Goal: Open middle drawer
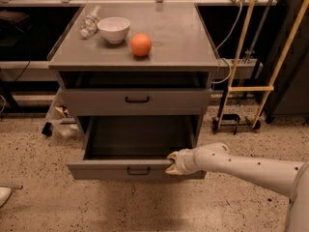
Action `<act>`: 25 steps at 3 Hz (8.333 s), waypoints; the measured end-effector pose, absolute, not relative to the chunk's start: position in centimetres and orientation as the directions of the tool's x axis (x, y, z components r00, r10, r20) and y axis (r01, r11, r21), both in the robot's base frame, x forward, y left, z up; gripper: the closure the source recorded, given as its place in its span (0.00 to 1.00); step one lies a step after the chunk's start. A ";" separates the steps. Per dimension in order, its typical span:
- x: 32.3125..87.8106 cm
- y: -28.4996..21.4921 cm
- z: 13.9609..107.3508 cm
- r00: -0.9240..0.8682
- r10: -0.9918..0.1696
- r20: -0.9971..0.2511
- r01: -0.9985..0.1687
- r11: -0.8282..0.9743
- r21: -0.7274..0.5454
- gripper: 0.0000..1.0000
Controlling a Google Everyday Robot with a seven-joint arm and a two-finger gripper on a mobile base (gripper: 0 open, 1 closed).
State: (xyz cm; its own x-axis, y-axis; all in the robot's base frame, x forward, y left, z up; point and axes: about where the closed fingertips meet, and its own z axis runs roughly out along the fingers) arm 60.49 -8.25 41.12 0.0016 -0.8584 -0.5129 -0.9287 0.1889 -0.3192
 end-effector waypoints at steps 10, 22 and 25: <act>53.8 -9.1 40.9 0.022 -0.850 -0.527 -0.940 0.162 -0.300 1.00; 49.7 -9.3 40.9 0.018 -0.849 -0.527 -0.941 0.164 -0.296 1.00; 49.1 -9.3 40.9 0.017 -0.849 -0.527 -0.941 0.164 -0.295 0.81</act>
Offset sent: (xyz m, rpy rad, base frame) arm -0.2181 -0.0514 -0.0534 0.2023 0.1140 -0.0539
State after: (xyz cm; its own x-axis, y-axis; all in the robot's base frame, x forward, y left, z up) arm 49.06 -9.29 40.94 0.0171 -0.8495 -0.5273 -0.9415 0.1639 -0.2945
